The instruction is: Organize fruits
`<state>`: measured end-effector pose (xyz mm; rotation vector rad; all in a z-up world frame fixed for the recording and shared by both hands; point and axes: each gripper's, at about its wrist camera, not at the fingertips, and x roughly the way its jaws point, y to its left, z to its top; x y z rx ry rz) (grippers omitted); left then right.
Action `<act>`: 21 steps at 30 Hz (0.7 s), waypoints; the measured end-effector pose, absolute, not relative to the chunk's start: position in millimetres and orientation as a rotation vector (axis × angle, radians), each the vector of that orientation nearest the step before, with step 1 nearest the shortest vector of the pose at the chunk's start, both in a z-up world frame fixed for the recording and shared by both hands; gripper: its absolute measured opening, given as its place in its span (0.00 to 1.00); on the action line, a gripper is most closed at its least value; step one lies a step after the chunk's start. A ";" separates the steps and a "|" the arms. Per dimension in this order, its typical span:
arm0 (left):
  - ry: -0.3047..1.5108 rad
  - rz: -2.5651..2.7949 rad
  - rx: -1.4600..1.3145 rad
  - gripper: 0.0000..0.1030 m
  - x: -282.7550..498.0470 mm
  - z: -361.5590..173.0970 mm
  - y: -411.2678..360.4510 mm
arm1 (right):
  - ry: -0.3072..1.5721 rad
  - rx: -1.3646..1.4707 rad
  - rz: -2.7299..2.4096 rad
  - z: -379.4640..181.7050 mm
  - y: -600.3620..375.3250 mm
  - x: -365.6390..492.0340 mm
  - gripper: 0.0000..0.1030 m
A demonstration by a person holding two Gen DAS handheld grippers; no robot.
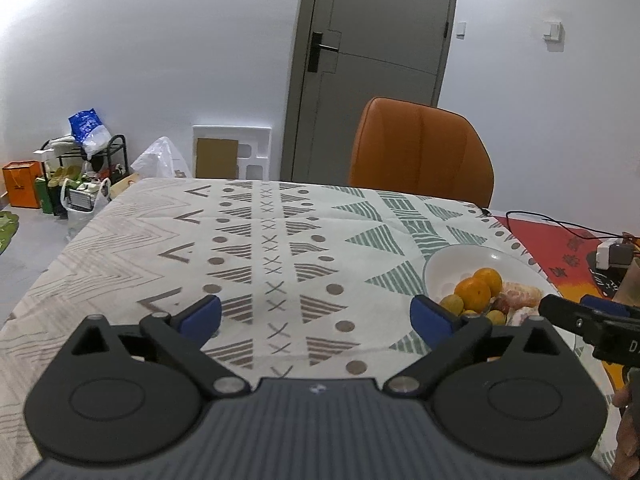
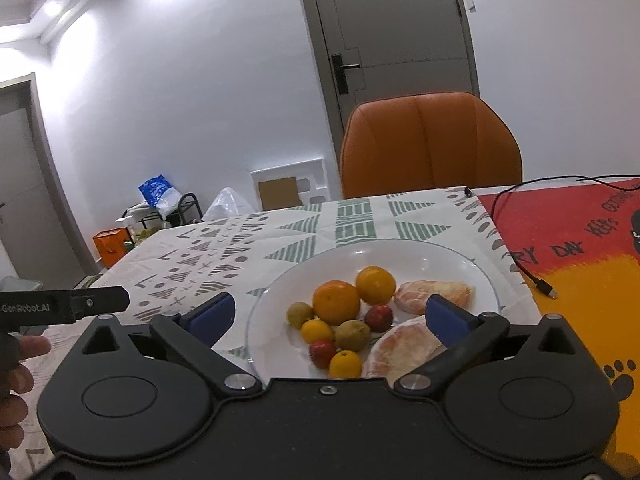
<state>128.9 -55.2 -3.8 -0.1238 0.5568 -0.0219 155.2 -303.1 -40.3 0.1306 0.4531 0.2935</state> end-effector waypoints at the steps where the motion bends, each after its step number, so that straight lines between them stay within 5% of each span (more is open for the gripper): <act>1: 0.556 -0.019 -0.123 0.97 126.0 -3.1 -54.0 | 0.452 0.129 0.298 -39.1 -301.7 151.8 1.00; 21: 0.554 0.000 -0.067 0.99 56.1 9.3 -48.1 | 0.437 0.104 0.343 -22.2 -290.5 84.1 1.00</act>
